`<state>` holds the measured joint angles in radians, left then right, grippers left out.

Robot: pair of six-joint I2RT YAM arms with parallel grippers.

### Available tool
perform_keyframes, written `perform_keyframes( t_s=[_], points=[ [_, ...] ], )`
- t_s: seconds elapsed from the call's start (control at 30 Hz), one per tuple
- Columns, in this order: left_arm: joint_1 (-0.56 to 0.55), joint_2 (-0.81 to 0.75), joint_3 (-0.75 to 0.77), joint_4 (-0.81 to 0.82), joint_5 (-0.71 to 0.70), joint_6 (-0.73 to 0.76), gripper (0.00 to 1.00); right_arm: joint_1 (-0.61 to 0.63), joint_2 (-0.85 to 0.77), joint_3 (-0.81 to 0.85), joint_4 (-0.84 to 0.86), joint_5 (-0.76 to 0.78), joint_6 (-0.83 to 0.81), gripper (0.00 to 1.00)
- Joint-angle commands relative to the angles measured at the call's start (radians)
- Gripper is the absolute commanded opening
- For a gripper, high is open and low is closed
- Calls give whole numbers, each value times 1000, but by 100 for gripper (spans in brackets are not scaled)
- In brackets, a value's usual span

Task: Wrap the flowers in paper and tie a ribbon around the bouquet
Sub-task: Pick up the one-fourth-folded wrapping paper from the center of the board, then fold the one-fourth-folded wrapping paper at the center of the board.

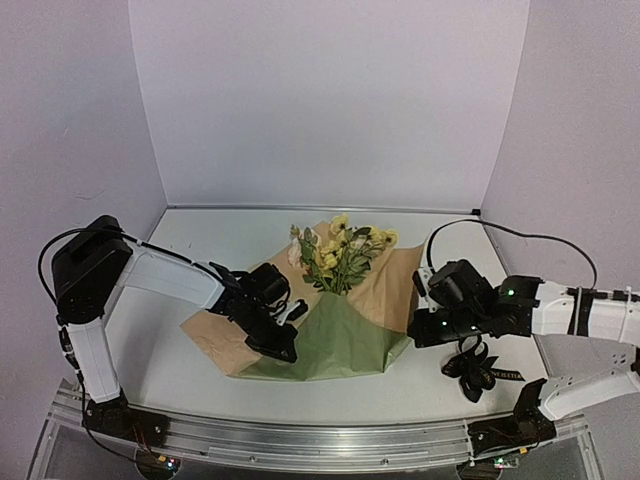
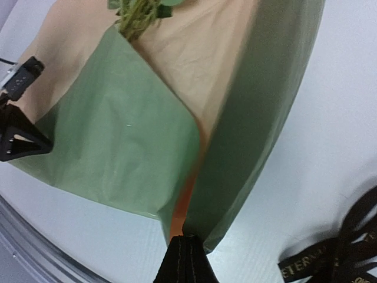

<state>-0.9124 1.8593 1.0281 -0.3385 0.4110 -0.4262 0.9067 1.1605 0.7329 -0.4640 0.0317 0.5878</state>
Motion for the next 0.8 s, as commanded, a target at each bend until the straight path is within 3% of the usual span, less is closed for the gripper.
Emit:
perform_keyframes(
  t_s=[0.0,0.27,0.77],
  points=[
    [14,22,31,44,-48,-19,0,32,131,125,137,-177,39,0],
    [23,10,20,60,-50,-23,0,41,364,284,233,-332,128,0],
    [80,-108,55,29,6,-14,0,30,598,358,318,-417,184,0]
  ],
)
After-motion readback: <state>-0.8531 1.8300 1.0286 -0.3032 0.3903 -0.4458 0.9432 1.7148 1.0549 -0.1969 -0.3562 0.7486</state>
